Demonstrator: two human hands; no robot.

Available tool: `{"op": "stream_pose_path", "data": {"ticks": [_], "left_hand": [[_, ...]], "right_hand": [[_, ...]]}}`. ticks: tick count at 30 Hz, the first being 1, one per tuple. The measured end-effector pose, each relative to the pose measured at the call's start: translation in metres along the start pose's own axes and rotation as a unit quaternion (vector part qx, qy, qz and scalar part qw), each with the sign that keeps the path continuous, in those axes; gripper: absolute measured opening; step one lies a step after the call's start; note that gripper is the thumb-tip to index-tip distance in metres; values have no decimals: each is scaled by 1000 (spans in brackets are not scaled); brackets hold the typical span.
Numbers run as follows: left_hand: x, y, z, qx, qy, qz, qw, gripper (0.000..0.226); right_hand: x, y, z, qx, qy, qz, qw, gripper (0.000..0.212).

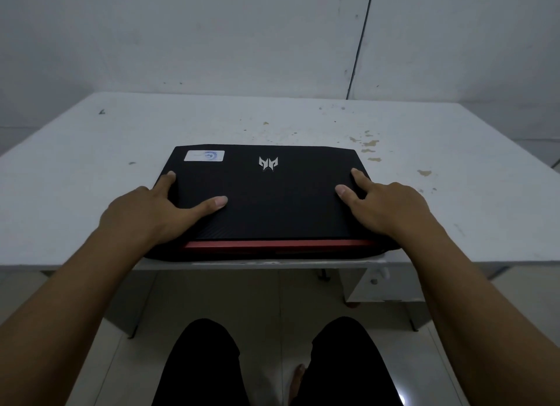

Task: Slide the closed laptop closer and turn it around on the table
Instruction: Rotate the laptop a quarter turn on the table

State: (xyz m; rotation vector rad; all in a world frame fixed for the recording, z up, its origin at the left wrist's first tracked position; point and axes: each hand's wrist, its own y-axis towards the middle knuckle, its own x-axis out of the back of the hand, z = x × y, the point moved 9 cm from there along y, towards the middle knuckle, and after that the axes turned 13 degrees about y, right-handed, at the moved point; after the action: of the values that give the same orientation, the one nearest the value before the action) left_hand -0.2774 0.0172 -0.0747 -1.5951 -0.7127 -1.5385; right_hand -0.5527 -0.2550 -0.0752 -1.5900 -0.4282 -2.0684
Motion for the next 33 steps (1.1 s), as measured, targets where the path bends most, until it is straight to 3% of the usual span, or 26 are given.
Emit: {"op": "stream_pose_path", "data": {"ticks": [11, 19, 24, 29, 33], "left_hand": [[-3, -8, -2, 32, 0, -18, 999, 134], [-9, -17, -5, 54, -45, -33, 997, 126], [2, -19, -8, 47, 97, -53, 993, 125], [-14, -39, -17, 64, 54, -62, 995, 117], [-18, -52, -22, 79, -8, -137, 987, 108]], "right_hand": [[-2, 6, -6, 19, -18, 16, 1000, 79], [0, -6, -4, 28, 26, -30, 999, 75], [0, -6, -5, 32, 18, -35, 999, 75], [0, -9, -2, 32, 9, -42, 999, 74], [-3, -13, -2, 26, 4, -46, 999, 73]]}}
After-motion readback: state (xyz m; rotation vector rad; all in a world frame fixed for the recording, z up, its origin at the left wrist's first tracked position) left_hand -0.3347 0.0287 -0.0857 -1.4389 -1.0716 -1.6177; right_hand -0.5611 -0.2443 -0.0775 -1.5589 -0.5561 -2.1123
